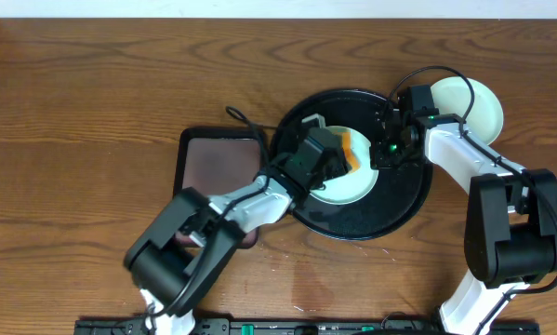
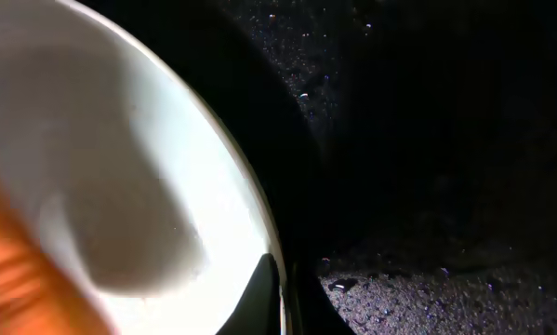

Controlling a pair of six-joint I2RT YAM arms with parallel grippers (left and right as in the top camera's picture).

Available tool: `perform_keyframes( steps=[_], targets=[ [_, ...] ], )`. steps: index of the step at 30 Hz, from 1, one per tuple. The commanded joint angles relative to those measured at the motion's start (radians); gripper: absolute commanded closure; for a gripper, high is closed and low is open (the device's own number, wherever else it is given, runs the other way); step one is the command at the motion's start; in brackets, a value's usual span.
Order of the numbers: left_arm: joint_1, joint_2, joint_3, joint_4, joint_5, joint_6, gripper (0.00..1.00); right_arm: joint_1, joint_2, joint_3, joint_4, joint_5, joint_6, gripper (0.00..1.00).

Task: Clean dirty plates on tray and stack at the side
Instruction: 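Bring the sponge with the left gripper onto the green plate, then scrub the green plate with the sponge while the right gripper holds it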

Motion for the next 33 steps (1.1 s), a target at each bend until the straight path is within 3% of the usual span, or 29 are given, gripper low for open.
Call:
perform_keyframes(
  steps=[1,5,8,13,17,25,30,33],
  targets=[
    [0.004,0.039,-0.002,-0.008,-0.042,-0.056,0.92,0.017,0.048,-0.012,-0.002,-0.018,-0.007,0.99],
    [0.004,0.043,-0.002,-0.096,-0.115,-0.04,0.92,0.017,0.048,-0.012,-0.002,-0.018,-0.007,0.99],
    [0.006,0.042,-0.002,-0.168,-0.185,0.05,0.92,0.017,0.048,-0.012,-0.005,-0.019,-0.007,0.99],
    [0.006,0.016,0.029,-0.373,-0.375,0.084,0.92,0.017,0.048,-0.012,-0.004,-0.018,-0.007,0.99],
    [0.006,-0.037,0.05,-0.425,-0.444,0.13,0.92,0.017,0.048,-0.012,-0.004,-0.018,-0.007,0.99],
    [0.002,-0.148,0.058,-0.355,-0.372,0.141,0.92,0.017,0.048,-0.012,-0.004,-0.018,-0.007,0.99],
    [-0.007,-0.114,0.058,-0.328,-0.151,0.001,0.92,0.018,0.048,-0.012,-0.004,-0.019,-0.007,0.99],
    [-0.026,-0.074,0.058,-0.325,-0.106,-0.053,0.92,0.017,0.048,-0.012,-0.004,-0.019,-0.007,0.99]
  ],
)
